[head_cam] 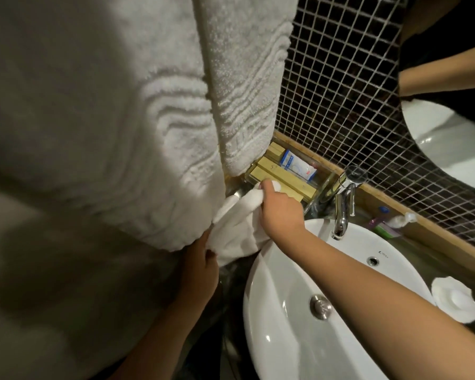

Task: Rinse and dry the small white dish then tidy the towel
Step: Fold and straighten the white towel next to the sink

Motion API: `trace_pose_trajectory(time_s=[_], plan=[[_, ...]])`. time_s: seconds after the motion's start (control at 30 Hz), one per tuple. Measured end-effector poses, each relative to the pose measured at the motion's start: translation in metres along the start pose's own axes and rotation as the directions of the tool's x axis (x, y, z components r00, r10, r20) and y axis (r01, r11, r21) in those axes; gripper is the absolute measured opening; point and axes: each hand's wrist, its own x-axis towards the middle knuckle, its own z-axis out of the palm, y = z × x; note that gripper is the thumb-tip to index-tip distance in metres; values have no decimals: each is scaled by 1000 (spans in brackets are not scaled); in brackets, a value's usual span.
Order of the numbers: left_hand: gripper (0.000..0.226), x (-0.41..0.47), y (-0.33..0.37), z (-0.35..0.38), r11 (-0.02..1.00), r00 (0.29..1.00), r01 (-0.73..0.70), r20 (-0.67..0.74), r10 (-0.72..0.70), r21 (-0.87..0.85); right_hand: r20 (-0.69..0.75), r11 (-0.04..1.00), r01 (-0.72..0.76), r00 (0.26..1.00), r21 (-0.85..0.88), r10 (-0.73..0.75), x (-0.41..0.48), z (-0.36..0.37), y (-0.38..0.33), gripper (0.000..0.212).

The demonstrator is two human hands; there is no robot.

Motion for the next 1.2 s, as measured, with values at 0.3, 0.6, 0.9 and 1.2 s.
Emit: trace_pose_trajectory(time_s=[0.3, 0.6, 0.9, 1.2], plan=[[20, -24, 91, -28, 990, 952, -134, -284, 117, -41, -351, 934, 66, 934, 351, 66, -60, -105, 0, 24], [20, -63, 84, 10, 920, 990, -10, -132, -45, -391, -157, 756, 3, 979, 655, 132, -93, -84, 3, 16], [25, -6, 80, 1, 762, 836, 124, -347, -426, -636, 40, 337, -26, 999, 941, -36, -23, -77, -18, 26], [33, -39, 16, 32, 863, 954, 201, -109, -280, -463, 137, 678, -236, 971, 696, 197, -60, -8, 41, 15]])
